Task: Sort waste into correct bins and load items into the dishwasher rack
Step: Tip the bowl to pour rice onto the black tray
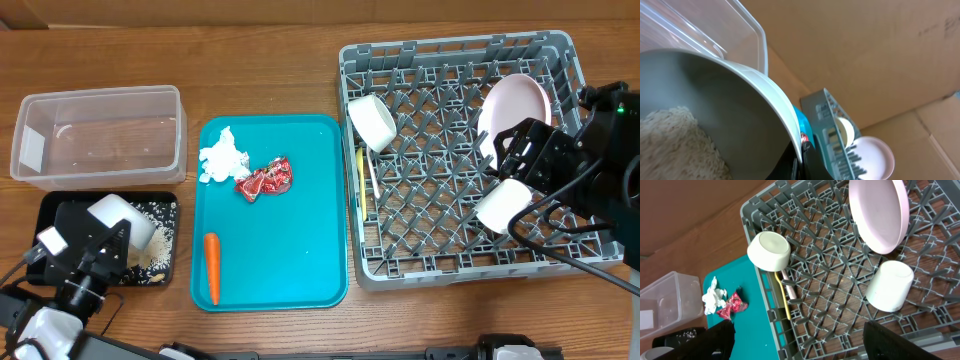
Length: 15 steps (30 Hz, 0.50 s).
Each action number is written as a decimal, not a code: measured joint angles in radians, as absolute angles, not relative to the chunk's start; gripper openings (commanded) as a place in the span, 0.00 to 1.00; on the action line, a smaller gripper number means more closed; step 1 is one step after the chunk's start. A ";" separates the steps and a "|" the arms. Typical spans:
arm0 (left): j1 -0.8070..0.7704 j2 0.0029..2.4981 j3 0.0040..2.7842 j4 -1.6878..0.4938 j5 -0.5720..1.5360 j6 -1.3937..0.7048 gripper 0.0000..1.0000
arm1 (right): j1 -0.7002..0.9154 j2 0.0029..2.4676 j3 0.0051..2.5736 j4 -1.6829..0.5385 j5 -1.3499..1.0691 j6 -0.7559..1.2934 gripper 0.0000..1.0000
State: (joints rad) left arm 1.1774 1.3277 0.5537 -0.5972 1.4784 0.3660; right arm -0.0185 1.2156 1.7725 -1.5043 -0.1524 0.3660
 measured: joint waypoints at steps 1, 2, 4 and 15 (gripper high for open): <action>1.185 1.340 0.554 -0.593 1.488 0.366 0.04 | -0.018 1.216 1.772 -1.504 -0.152 0.366 0.86; 1.193 1.351 0.554 -0.591 1.498 0.365 0.04 | -0.019 1.216 1.773 -1.504 -0.152 0.366 0.86; 1.206 1.372 0.554 -0.590 1.515 0.361 0.04 | -0.018 1.216 1.773 -1.505 -0.152 0.366 0.86; 1.212 1.390 0.553 -0.595 1.497 0.395 0.04 | -0.018 1.216 1.773 -1.509 -0.153 0.366 0.86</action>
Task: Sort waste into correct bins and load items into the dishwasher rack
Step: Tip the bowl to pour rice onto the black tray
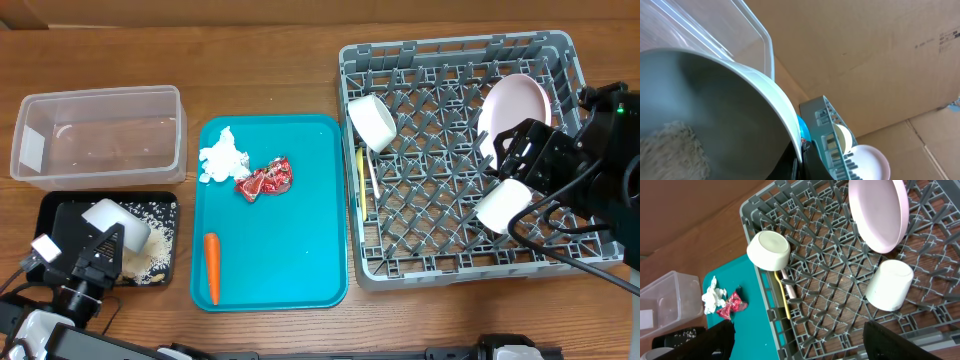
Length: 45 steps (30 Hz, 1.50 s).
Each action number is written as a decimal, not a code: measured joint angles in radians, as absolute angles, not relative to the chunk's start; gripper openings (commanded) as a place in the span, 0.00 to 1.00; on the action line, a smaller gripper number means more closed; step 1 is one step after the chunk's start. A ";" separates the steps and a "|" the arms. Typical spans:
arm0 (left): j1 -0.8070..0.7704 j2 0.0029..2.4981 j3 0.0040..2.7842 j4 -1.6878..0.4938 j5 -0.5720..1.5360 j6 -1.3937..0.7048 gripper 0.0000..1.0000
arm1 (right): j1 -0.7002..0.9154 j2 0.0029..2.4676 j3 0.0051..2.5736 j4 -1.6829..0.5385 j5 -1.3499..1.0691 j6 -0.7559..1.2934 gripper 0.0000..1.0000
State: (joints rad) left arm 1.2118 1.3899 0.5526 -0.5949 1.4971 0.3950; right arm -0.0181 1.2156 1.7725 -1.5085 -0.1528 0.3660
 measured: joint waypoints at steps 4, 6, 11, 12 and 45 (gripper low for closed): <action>1.212 1.390 0.550 -0.613 1.495 0.441 0.04 | -0.018 1.216 1.773 -1.509 -0.152 0.366 0.86; 1.212 1.390 0.550 -0.615 1.484 0.469 0.04 | -0.019 1.216 1.773 -1.508 -0.152 0.366 0.86; 1.212 1.390 0.548 -0.595 1.461 0.490 0.04 | -0.019 1.216 1.773 -1.505 -0.152 0.366 0.86; 1.212 1.390 0.548 -0.591 1.459 0.485 0.04 | -0.018 1.216 1.773 -1.504 -0.152 0.366 0.86; 1.177 1.391 0.543 -0.530 1.516 0.465 0.04 | -0.019 1.216 1.772 -1.493 -0.152 0.366 0.86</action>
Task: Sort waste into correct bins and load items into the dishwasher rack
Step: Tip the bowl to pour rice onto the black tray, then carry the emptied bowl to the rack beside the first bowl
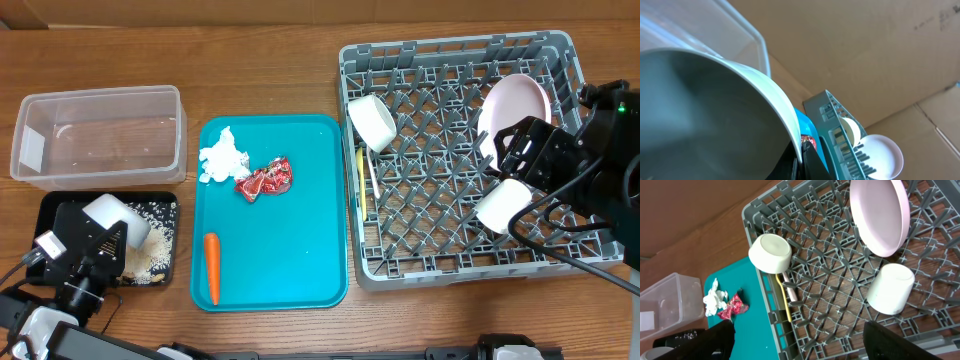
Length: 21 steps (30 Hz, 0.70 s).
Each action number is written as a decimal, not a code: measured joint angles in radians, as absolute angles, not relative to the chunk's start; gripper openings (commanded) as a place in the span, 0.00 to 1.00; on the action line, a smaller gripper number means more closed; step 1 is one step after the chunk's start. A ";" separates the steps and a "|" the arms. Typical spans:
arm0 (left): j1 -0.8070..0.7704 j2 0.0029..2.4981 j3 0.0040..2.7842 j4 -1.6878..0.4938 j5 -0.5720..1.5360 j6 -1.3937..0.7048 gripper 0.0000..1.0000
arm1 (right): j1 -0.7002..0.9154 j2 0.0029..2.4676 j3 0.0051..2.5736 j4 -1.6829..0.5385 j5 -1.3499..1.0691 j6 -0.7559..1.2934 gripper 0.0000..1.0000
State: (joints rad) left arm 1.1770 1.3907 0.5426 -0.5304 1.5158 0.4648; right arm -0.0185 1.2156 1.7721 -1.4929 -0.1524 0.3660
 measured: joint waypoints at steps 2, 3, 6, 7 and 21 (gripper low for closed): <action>1.166 1.391 0.543 -0.531 1.525 0.504 0.04 | -0.018 1.216 1.773 -1.494 -0.153 0.366 0.86; 1.164 1.391 0.543 -0.529 1.528 0.519 0.04 | -0.019 1.216 1.772 -1.496 -0.153 0.366 0.86; 1.158 1.391 0.543 -0.527 1.539 0.549 0.04 | -0.018 1.216 1.773 -1.497 -0.153 0.366 0.86; 1.158 1.391 0.543 -0.527 1.540 0.555 0.04 | -0.019 1.216 1.773 -1.497 -0.152 0.366 0.86; 0.922 1.288 0.546 -0.647 1.549 0.550 0.04 | -0.018 1.216 1.773 -1.493 -0.153 0.366 0.86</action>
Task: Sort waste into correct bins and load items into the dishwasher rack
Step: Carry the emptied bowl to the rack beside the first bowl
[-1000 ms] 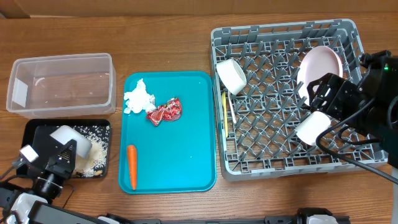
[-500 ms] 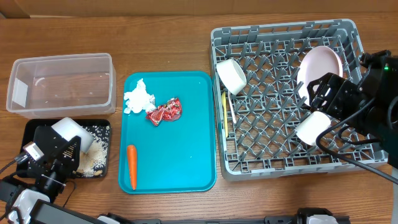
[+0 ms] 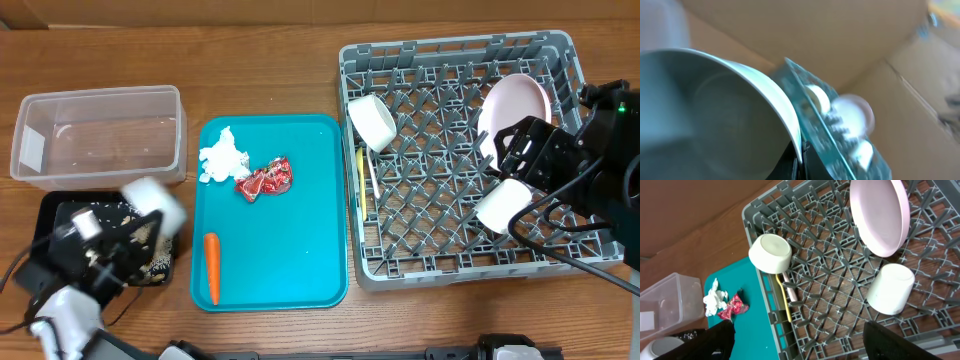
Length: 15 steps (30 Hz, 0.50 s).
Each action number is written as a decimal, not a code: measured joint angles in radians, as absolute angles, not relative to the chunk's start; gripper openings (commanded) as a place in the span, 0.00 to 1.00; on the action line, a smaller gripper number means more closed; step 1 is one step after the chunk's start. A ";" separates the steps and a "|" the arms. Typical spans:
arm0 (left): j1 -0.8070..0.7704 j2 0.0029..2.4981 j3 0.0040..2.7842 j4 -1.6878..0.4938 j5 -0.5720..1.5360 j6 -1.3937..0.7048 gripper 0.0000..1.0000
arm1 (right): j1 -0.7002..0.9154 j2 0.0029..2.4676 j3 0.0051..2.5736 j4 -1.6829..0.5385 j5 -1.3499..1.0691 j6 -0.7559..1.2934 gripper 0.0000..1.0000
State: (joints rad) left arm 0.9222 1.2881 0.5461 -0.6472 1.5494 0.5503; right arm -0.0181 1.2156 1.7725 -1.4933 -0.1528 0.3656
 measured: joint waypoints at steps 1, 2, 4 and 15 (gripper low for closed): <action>0.873 1.253 0.553 -0.650 1.547 0.550 0.04 | -0.019 1.216 1.773 -1.492 -0.152 0.366 0.86; 0.818 1.214 0.566 -0.651 1.539 0.548 0.04 | -0.018 1.216 1.773 -1.493 -0.153 0.366 0.86; 0.716 1.147 0.606 -0.650 1.499 0.524 0.04 | -0.018 1.216 1.772 -1.493 -0.153 0.366 0.86; 0.051 1.059 0.752 -0.040 1.048 -0.014 0.04 | -0.019 1.216 1.773 -1.491 -0.153 0.366 0.86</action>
